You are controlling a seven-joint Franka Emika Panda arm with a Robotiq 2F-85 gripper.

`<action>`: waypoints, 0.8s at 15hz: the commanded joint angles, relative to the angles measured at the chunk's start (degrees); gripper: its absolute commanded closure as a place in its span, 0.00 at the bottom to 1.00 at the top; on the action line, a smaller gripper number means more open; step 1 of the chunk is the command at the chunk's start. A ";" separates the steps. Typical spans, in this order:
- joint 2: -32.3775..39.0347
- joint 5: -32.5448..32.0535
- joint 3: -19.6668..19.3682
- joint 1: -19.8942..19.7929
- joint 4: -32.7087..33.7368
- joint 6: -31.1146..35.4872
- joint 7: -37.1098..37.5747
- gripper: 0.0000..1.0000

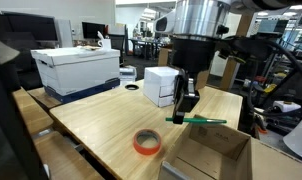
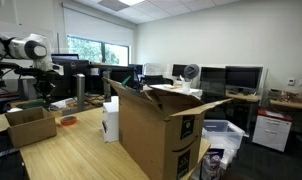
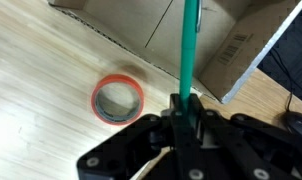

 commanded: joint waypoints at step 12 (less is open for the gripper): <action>15.88 -11.10 -2.73 -1.14 13.46 0.26 -1.62 0.95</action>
